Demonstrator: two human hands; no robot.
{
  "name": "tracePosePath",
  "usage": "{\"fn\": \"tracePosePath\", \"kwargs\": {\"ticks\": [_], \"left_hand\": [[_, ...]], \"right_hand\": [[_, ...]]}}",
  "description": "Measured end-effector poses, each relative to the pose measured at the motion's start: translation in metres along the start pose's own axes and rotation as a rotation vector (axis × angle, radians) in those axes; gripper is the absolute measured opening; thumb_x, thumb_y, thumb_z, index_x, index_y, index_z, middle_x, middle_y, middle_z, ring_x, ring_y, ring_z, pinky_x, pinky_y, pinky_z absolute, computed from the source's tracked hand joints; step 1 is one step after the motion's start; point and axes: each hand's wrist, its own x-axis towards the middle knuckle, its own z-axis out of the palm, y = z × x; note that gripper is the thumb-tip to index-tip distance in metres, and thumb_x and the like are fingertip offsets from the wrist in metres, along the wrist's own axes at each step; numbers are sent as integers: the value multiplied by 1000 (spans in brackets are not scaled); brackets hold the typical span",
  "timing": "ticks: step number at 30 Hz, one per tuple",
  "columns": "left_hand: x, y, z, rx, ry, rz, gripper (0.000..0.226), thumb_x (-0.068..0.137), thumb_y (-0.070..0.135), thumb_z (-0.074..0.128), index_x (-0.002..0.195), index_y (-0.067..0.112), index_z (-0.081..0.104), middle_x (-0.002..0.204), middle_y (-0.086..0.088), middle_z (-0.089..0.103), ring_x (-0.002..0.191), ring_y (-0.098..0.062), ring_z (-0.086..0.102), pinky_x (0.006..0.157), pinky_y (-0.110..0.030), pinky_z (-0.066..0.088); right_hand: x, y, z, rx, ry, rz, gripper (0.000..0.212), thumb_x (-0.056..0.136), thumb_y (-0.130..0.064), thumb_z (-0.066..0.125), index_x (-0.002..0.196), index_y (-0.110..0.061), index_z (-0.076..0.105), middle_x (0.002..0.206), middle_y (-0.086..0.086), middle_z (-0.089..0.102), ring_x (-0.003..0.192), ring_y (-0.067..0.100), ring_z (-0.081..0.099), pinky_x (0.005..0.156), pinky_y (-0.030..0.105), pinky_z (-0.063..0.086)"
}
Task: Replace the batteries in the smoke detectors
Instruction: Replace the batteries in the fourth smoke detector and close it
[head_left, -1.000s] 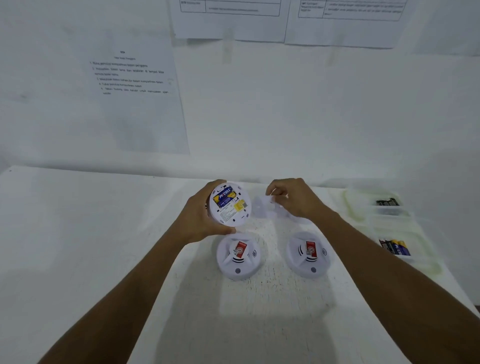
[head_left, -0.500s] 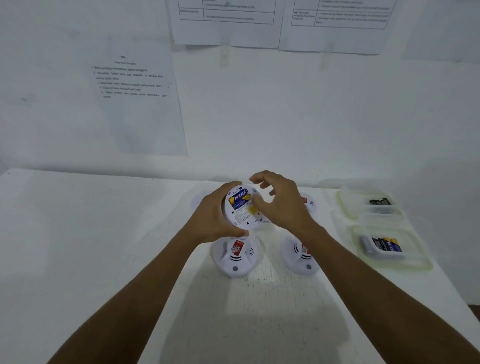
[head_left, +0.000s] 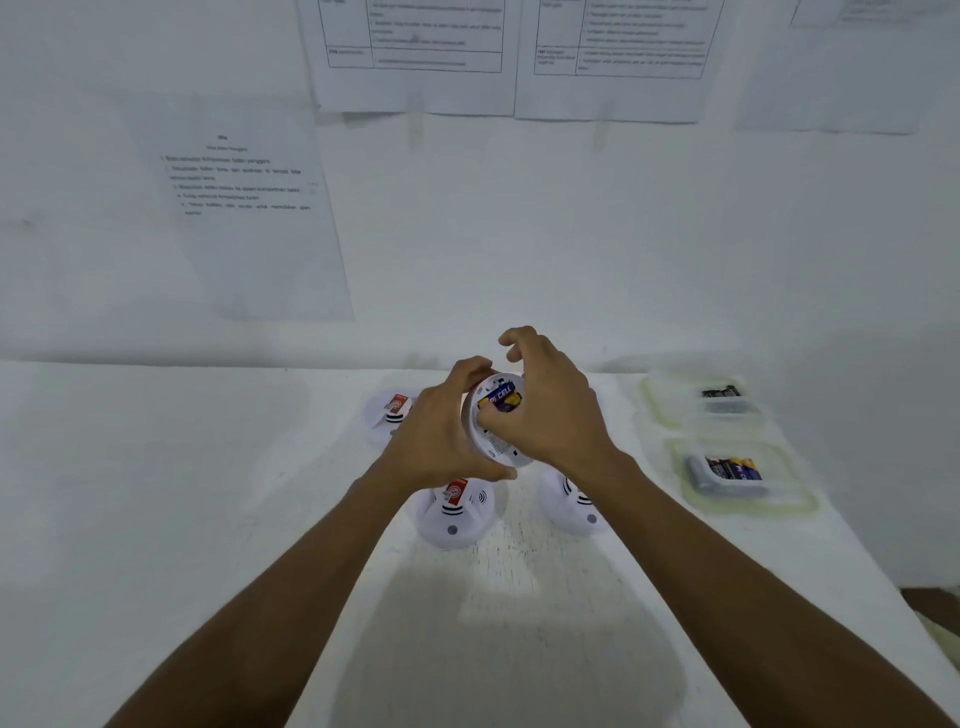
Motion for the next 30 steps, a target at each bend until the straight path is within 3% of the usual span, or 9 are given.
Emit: {"fn": "tracePosePath", "kwargs": {"ticks": [3,6,9,13,17,20,26,30], "left_hand": [[-1,5,1,-10,-3,5,108,45,57,81,136,20,36,120,11,56,105,-10,57,95,-25,46],[-2,7,0,-30,-8,3,102,43,65,72,131,27,36,117,15,53,106,-10,57,94,-26,46],[-5,6,-1,-14,-23,27,104,43,63,78,131,26,38,118,17,55,104,-8,60,91,-25,51],[-7,6,0,-24,-29,17,101,43,61,82,130,32,38,113,29,54,103,3,58,86,-10,47],[-6,5,3,-24,-33,7,99,45,60,83,129,32,38,110,31,53,101,7,57,82,-2,43],[-5,4,4,-26,-32,27,102,46,59,82,133,24,41,115,19,57,101,-6,60,86,-10,45],[-6,1,4,-24,-64,3,98,49,52,83,133,23,40,114,14,57,102,-12,60,90,-20,47],[-8,-1,3,-47,-67,-22,99,48,54,84,132,24,40,114,16,59,101,-10,61,88,-20,50]], "right_hand": [[-2,-5,-3,-24,21,12,68,71,-38,74,129,-25,40,122,-5,54,105,18,55,73,29,45],[-4,-6,-4,-23,45,13,62,71,-35,73,122,-22,42,115,-5,54,96,17,56,69,28,43],[-7,-1,-7,-4,104,24,53,71,-28,70,116,-21,42,110,-7,53,85,16,58,63,27,41],[-12,0,-11,-4,45,4,61,69,-34,74,120,-23,41,114,-10,51,85,12,55,57,19,35],[-19,-6,-11,-41,42,2,62,68,-35,74,120,-22,42,114,-8,54,87,14,55,63,26,40],[-20,-10,-8,-72,60,5,59,69,-35,73,117,-20,42,109,-6,54,86,15,54,62,26,39],[-22,-11,0,-86,104,6,51,71,-32,71,109,-17,42,99,-5,49,75,15,50,50,20,29],[-26,-6,1,16,106,-34,51,76,-28,73,116,-16,44,106,-5,54,82,10,54,58,14,39]]}}
